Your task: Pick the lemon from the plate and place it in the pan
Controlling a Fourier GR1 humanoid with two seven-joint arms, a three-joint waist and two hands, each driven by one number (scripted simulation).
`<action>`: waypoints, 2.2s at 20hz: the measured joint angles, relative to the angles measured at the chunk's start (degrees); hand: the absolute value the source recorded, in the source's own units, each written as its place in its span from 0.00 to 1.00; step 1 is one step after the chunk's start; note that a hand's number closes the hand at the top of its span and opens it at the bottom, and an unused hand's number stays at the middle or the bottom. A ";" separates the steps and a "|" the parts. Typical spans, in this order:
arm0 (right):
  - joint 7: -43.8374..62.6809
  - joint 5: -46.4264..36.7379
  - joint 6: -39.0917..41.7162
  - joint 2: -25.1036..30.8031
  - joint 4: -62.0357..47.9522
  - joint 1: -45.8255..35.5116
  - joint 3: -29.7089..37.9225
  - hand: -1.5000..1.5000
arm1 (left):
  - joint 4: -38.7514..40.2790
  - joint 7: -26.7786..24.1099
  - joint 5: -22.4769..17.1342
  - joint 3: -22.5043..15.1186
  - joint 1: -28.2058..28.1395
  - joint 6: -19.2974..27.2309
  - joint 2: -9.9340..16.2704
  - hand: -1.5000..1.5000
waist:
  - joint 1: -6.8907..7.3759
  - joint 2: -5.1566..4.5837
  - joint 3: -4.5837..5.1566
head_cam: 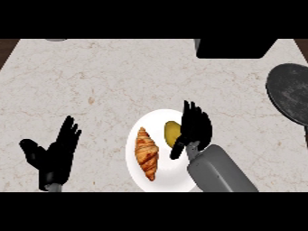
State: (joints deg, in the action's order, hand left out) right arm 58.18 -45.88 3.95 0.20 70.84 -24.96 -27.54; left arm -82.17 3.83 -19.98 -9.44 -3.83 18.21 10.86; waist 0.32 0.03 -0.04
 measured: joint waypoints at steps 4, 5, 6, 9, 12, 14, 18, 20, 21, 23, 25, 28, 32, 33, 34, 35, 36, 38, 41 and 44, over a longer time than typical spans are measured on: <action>-5.91 -0.33 -2.73 0.24 -2.80 0.82 -0.44 1.00 | 0.34 0.15 0.92 0.21 0.24 -0.29 -0.93 0.50 | 0.00 0.07 -0.03; -6.14 -0.62 -3.14 0.27 -2.84 0.46 -1.24 1.00 | 0.13 0.32 1.24 0.31 0.14 -0.24 -0.94 0.50 | -0.01 0.12 0.02; -6.32 -0.43 -4.14 0.30 -3.92 -0.51 -2.06 1.00 | 0.75 0.23 1.26 0.77 0.63 -0.61 -0.96 0.50 | 0.02 0.16 0.02; -9.70 -2.07 -5.94 0.16 -5.87 -1.07 -1.18 1.00 | 0.44 0.55 1.31 1.64 0.12 -1.43 -1.04 0.50 | -0.02 0.29 0.09; -11.44 -2.10 -7.70 0.20 -7.82 -1.54 -1.09 1.00 | 0.56 0.98 2.30 1.83 0.42 -1.43 -1.93 0.50 | -0.05 0.46 0.16; -11.33 -2.04 -8.01 0.13 -8.77 -2.12 -1.42 1.00 | 0.61 0.57 2.80 2.08 0.23 -1.67 -2.43 0.50 | -0.03 0.51 0.15; -12.37 -1.44 -6.85 0.94 -9.43 -2.68 -0.63 1.00 | -0.31 0.75 3.67 2.26 -0.51 -1.71 -3.15 0.50 | 0.00 0.41 0.11; -14.14 -1.02 -4.86 2.23 -10.28 -3.82 1.36 1.00 | -0.46 0.38 3.62 2.59 -1.05 -2.34 -3.18 0.50 | 0.00 0.32 0.05; -15.48 -0.63 -4.01 3.35 -10.96 -4.34 2.51 1.00 | -0.32 -0.07 3.77 2.60 -1.11 -2.38 -3.47 0.50 | 0.00 0.27 0.01; -17.46 -1.00 -3.19 5.05 -11.76 -4.88 4.05 1.00 | -0.79 1.29 3.79 3.07 -0.85 -2.22 -3.26 0.50 | -0.02 0.18 0.00; -17.08 -2.93 -3.28 5.64 -10.50 -5.23 4.01 1.00 | -0.57 1.39 3.93 3.22 -0.59 -2.19 -3.67 0.50 | -0.11 0.13 -0.01; -16.59 -6.37 -4.43 7.93 -7.03 -5.59 3.40 1.00 | -0.53 0.81 3.92 3.46 -0.99 -2.91 -3.53 0.50 | -0.31 0.18 -0.03; -12.90 -12.64 -8.85 10.40 -1.28 -7.21 3.18 1.00 | -0.27 0.97 4.21 3.58 -0.94 -2.43 -3.80 0.50 | -0.82 0.36 -0.05; -11.26 -14.29 -9.41 10.76 0.50 -7.62 3.16 1.00 | -0.20 1.12 4.22 3.86 -0.75 -2.40 -3.57 0.50 | -0.92 0.41 -0.05; -9.85 -15.68 -9.89 11.20 2.17 -7.99 3.39 1.00 | -0.10 1.55 4.25 3.85 -0.34 -2.33 -3.59 0.50 | -0.99 0.41 -0.04; -8.67 -16.48 -10.11 11.74 4.08 -8.26 4.07 1.00 | -0.21 1.45 4.44 3.72 -0.48 -2.11 -3.82 0.50 | -1.01 0.41 -0.03; -7.20 -17.48 -9.92 11.86 6.48 -8.13 4.19 1.00 | 0.22 1.29 4.30 4.06 -0.42 -2.49 -3.59 0.50 | -1.04 0.42 -0.04; -5.15 -19.19 -9.99 12.29 10.31 -7.06 5.01 1.00 | -0.13 0.90 4.52 3.91 -0.77 -2.66 -3.80 0.50 | -0.94 0.40 -0.06; -4.35 -19.70 -8.94 13.23 13.51 -6.85 8.27 1.00 | -1.24 1.60 4.67 3.80 -1.46 -2.99 -3.73 0.50 | -0.63 0.26 -0.02; -4.51 -18.72 -6.99 14.25 15.31 -7.94 12.30 1.00 | -0.12 1.44 4.53 4.71 -0.49 -3.70 -3.59 0.50 | -0.50 0.16 -0.01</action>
State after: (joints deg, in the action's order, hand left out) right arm 53.68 -64.60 -3.04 14.45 86.15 -32.90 -15.24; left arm -82.29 5.27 -15.45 -4.72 -4.33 14.50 7.27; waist -0.18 0.19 -0.05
